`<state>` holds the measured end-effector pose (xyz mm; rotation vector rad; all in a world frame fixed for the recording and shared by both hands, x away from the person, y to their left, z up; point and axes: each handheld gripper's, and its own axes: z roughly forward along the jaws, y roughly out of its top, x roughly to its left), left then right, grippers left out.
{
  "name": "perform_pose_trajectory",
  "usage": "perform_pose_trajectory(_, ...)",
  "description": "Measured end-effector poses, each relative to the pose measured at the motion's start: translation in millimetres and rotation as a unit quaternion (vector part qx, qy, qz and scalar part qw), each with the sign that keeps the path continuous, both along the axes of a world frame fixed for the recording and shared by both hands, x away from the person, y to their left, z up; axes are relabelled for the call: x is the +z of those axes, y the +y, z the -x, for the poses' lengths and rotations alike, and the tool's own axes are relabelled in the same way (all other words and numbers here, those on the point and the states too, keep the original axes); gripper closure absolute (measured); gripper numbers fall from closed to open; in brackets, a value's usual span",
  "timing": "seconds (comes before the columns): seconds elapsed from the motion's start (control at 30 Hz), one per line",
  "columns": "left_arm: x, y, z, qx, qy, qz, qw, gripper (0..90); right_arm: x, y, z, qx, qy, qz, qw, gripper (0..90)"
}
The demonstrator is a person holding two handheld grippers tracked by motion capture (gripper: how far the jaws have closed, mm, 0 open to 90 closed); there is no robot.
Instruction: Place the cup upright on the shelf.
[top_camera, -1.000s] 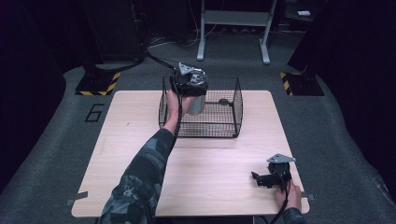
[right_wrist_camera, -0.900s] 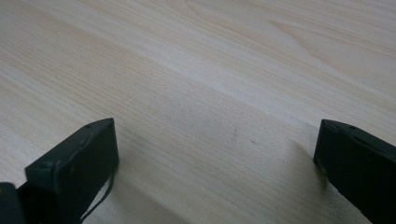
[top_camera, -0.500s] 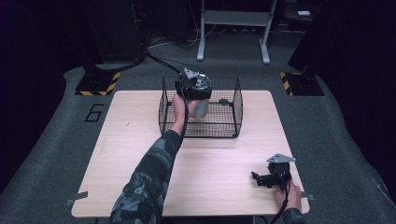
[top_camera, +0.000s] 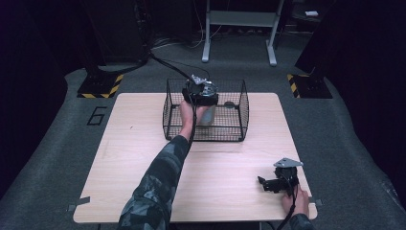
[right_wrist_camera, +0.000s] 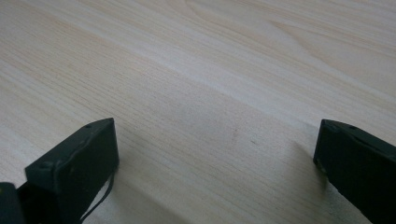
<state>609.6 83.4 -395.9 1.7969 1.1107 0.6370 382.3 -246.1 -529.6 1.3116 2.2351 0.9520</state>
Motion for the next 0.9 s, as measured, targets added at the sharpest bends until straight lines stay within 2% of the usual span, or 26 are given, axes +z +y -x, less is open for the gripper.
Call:
perform_pose_trajectory(0.13,-3.1,-2.9,-1.5,0.002,0.003,-0.011,0.9999,3.9,0.0,-0.1,-0.1,0.0,0.0,0.0,1.0,0.0)
perform_pose_trajectory(0.27,-9.1,-5.7,-3.0,0.007,0.016,-0.005,0.9998,3.9,0.0,-0.1,-0.1,0.001,0.0,0.001,1.0,0.0)
perform_pose_trajectory(0.33,-10.8,-5.7,-3.5,0.006,0.019,-0.014,0.9997,3.9,0.0,0.1,0.0,0.0,0.0,0.0,1.0,0.0)
perform_pose_trajectory(0.6,-16.9,-9.7,-1.2,0.002,0.02,-0.02,0.9996,3.9,-0.3,0.5,0.1,-0.003,-0.001,-0.001,1.0,0.0)
perform_pose_trajectory(0.67,-18.1,-8.5,0.5,-0.004,0.021,-0.029,0.9994,4.0,-0.2,0.3,0.1,-0.002,-0.002,0.0,1.0,0.0)
perform_pose_trajectory(0.73,-19.0,-7.3,1.8,-0.005,0.019,-0.028,0.9994,4.0,-0.3,0.3,0.0,-0.002,-0.002,0.0,1.0,0.0)
perform_pose_trajectory(0.9,-19.0,-0.9,7.5,-0.008,0.031,-0.024,0.9992,3.9,-0.4,0.5,0.2,-0.003,-0.002,0.0,1.0,0.0)
